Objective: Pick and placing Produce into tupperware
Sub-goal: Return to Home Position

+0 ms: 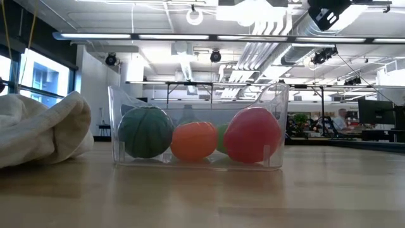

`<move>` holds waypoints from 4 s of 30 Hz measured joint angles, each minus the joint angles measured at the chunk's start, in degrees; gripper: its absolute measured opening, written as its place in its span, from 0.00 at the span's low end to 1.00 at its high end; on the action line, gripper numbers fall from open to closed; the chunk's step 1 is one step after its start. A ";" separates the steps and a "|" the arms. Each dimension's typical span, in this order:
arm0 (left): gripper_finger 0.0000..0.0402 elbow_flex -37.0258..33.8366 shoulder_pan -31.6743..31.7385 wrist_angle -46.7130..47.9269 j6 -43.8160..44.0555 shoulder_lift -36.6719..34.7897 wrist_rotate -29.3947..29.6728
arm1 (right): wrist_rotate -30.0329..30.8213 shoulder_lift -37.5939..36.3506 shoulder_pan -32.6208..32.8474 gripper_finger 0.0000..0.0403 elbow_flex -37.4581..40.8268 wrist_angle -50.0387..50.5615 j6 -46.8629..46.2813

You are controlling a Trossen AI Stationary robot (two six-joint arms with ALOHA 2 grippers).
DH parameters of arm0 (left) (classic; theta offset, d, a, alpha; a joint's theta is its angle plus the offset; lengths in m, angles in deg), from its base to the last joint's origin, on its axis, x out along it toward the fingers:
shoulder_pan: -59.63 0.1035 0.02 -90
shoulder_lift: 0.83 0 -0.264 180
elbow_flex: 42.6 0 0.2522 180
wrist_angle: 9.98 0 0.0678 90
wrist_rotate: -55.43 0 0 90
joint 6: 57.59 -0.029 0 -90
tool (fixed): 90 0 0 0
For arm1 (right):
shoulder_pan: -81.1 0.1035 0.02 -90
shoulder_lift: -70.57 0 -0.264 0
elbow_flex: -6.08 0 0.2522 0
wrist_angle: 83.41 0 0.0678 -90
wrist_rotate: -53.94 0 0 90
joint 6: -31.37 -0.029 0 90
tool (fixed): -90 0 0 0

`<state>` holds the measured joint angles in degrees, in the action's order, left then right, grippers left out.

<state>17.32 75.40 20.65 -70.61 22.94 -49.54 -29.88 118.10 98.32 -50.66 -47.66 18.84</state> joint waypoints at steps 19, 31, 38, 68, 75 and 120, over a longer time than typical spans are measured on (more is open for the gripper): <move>0.00 0.28 -9.42 14.94 -5.05 -9.00 15.91 | -0.17 -16.01 1.24 0.01 0.00 0.91 3.93; 0.00 -2.84 -9.39 12.92 -4.72 -20.48 19.61 | 0.14 -27.51 1.24 0.01 0.00 7.86 2.28; 0.00 -7.00 -9.39 9.46 -4.55 -22.61 19.32 | 3.47 -32.94 1.24 0.01 0.00 9.06 2.30; 0.00 -31.86 -9.42 -19.07 1.59 -23.39 15.34 | 2.23 -47.24 1.19 0.01 33.12 -28.85 -7.38; 0.00 -40.68 -9.42 -31.21 4.11 -23.38 13.63 | 2.17 -47.22 1.17 0.01 39.40 -36.06 -9.70; 0.00 -45.35 -9.42 -17.00 0.83 -20.51 14.13 | 1.77 -46.50 1.17 0.01 42.32 -23.53 1.00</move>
<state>-28.04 65.98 3.64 -69.78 2.44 -35.41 -28.11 71.61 99.49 -8.35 -71.19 19.84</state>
